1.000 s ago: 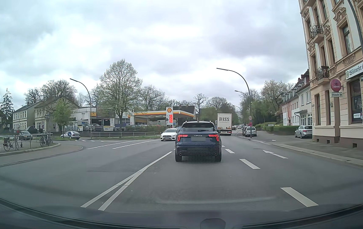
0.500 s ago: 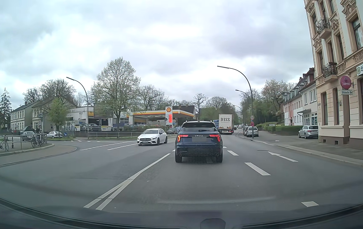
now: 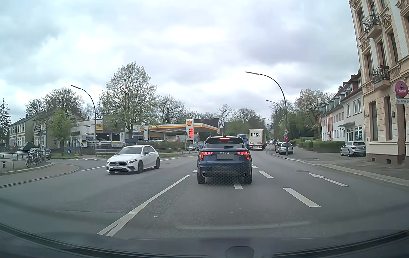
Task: Follow the waypoints while adhering to traffic rules and regulations
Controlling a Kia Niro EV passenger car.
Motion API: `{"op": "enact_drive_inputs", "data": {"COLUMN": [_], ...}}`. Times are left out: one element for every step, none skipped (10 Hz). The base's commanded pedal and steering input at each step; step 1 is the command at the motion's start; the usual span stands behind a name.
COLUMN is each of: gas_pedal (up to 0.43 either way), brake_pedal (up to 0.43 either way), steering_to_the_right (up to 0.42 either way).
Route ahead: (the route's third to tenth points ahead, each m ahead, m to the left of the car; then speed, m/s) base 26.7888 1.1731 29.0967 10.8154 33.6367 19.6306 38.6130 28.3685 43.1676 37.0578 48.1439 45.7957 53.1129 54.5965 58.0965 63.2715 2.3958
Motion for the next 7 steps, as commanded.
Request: {"op": "enact_drive_inputs", "data": {"gas_pedal": [0.000, 0.000, 0.000, 0.000, 0.000, 0.000, 0.000], "brake_pedal": [0.006, 0.006, 0.006, 0.006, 0.006, 0.006, 0.000], "steering_to_the_right": [0.003, 0.003, 0.003, 0.004, 0.005, 0.007, 0.008]}}
